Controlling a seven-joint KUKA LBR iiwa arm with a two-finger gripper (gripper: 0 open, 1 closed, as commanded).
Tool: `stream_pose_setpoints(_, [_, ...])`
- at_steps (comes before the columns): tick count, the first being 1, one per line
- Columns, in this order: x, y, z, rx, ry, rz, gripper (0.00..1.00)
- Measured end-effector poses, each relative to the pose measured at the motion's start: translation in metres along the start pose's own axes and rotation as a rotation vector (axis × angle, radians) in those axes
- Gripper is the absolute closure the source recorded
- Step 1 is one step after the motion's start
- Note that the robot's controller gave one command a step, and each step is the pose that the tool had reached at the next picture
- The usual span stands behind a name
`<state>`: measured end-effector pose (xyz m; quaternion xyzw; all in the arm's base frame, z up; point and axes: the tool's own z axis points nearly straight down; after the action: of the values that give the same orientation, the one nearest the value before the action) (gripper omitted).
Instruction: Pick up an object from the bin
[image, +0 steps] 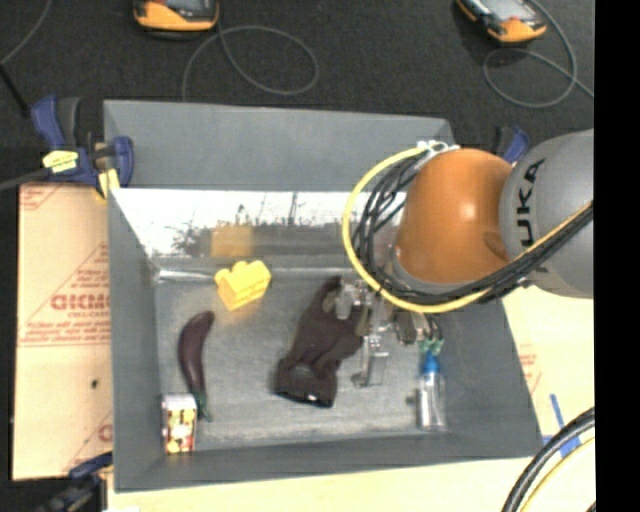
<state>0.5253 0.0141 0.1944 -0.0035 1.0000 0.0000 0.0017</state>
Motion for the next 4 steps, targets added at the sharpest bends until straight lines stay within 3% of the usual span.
stream_pose_setpoints(1, [-0.026,-0.014,0.061,0.001,0.001,-0.135,0.0])
stream_pose_setpoints(2, [-0.063,-0.024,0.127,0.0,-0.005,-0.264,0.0])
stream_pose_setpoints(3, [-0.047,-0.026,0.123,0.0,-0.006,-0.16,0.0])
stream_pose_setpoints(4, [-0.055,-0.025,0.125,0.002,-0.008,-0.226,0.0])
